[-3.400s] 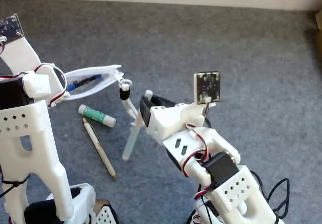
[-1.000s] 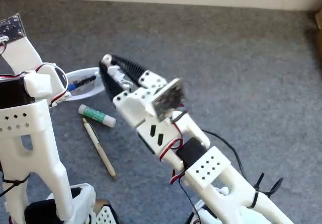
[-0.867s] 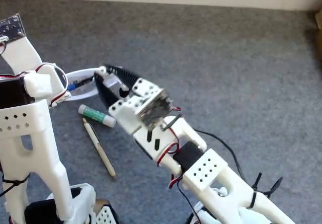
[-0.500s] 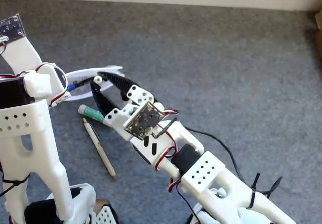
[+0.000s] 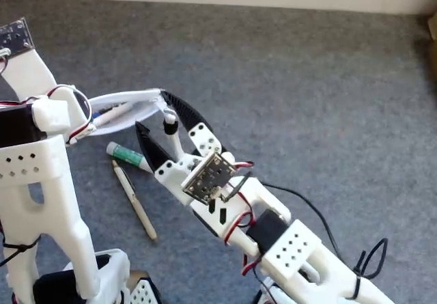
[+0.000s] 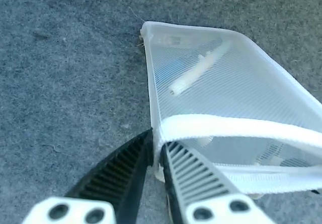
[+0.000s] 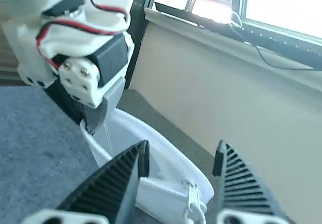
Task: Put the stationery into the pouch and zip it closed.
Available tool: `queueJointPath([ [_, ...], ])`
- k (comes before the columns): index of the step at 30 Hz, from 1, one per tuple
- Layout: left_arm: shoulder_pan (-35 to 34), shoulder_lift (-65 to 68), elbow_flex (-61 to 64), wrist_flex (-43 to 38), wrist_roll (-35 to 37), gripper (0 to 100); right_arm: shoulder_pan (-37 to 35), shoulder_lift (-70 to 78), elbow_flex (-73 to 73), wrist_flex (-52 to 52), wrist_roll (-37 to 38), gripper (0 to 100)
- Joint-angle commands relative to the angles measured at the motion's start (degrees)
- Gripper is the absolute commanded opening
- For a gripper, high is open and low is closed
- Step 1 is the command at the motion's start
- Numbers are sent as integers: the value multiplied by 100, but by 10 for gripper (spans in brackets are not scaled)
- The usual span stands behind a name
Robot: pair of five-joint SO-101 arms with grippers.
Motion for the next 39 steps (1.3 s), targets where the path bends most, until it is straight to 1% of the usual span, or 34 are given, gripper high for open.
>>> queueJointPath([
  [1, -75, -48, 4, -158, -88, 8, -40, -453, -119, 611, -211, 198],
  [5, -119, -57, -22, -158, -88, 8, -31, -646, -321, 1297, -571, 198],
  [7, -330, -92, -48, -185, -79, 8, -31, -646, -567, 1833, -703, 198],
  [12, -989, -92, -48, -554, -62, 8, -40, -646, -1191, 3196, -1020, 198],
  [15, -1270, -92, -127, -571, -53, 8, -57, -637, -1411, 3644, -1169, 198],
  [20, -1604, -92, -470, -536, -53, 8, -66, -541, -1437, 3749, -1407, 198],
  [24, -1666, -92, -558, -387, -53, 8, -75, 145, -1481, 3749, -1662, 198],
  [28, -1675, -92, -523, -387, -53, 8, -523, 1138, -1490, 3723, -1846, 198],
  [31, -1859, -92, -532, -387, -53, 8, -910, 1719, -1490, 3556, -1855, 198],
  [34, -2000, -92, -532, -387, -44, 8, -1051, 2132, -1499, 3319, -1978, 198],
  [39, -1982, -92, -514, -378, 88, 8, -1288, 2782, -1560, 3020, -2040, 198],
])
